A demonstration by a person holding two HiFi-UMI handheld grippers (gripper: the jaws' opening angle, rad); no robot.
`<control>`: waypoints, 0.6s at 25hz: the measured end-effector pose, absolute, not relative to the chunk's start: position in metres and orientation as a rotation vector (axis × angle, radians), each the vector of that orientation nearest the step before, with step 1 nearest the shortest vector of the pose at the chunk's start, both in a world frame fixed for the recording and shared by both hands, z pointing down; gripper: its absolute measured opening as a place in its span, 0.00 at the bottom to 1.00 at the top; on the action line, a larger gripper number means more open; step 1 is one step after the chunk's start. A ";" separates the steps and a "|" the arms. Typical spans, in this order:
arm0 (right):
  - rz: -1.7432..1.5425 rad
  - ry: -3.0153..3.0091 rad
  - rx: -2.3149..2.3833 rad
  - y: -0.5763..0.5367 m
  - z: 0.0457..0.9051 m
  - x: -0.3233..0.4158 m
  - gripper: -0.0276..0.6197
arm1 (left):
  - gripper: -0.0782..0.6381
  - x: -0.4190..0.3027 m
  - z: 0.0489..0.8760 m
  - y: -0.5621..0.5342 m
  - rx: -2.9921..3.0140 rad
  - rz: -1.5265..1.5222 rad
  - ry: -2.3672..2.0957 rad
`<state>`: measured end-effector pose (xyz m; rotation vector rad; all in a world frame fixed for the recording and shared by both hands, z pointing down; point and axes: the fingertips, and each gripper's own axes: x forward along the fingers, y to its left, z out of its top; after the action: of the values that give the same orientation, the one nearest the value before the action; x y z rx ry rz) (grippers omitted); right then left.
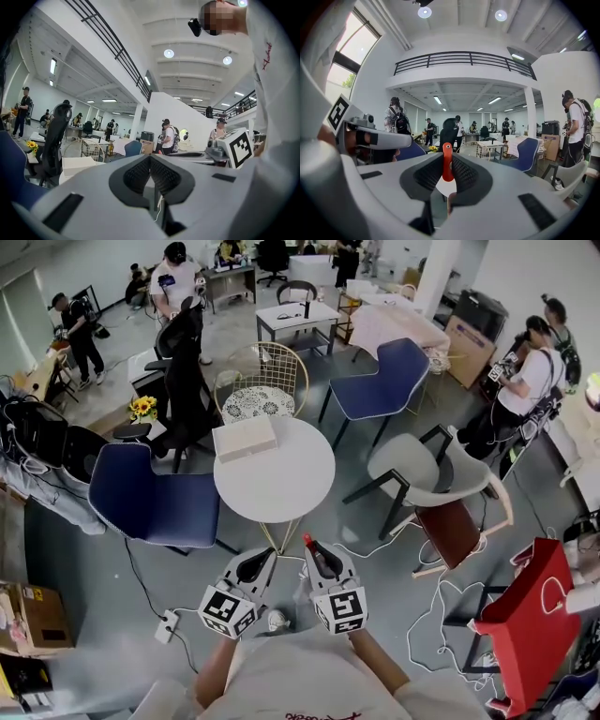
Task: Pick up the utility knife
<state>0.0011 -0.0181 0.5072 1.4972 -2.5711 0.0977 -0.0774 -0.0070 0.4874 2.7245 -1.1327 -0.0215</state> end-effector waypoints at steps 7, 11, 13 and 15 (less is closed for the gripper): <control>0.085 -2.570 1.499 -0.006 0.506 -0.001 0.14 | 0.13 -0.078 0.487 0.004 2.734 -0.015 -1.121; 0.083 -2.570 1.502 -0.006 0.505 -0.003 0.14 | 0.13 -0.080 0.484 0.004 2.729 -0.033 -1.116; 0.081 -2.571 1.502 -0.006 0.505 -0.004 0.14 | 0.13 -0.081 0.485 0.004 2.728 -0.033 -1.115; 0.078 -2.570 1.502 -0.006 0.505 -0.005 0.14 | 0.13 -0.081 0.487 0.004 2.726 -0.031 -1.115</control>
<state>-0.0051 -0.0058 0.5048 1.5018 -2.5700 0.0782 -0.0812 0.0038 0.4869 2.7263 -1.1153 -0.0310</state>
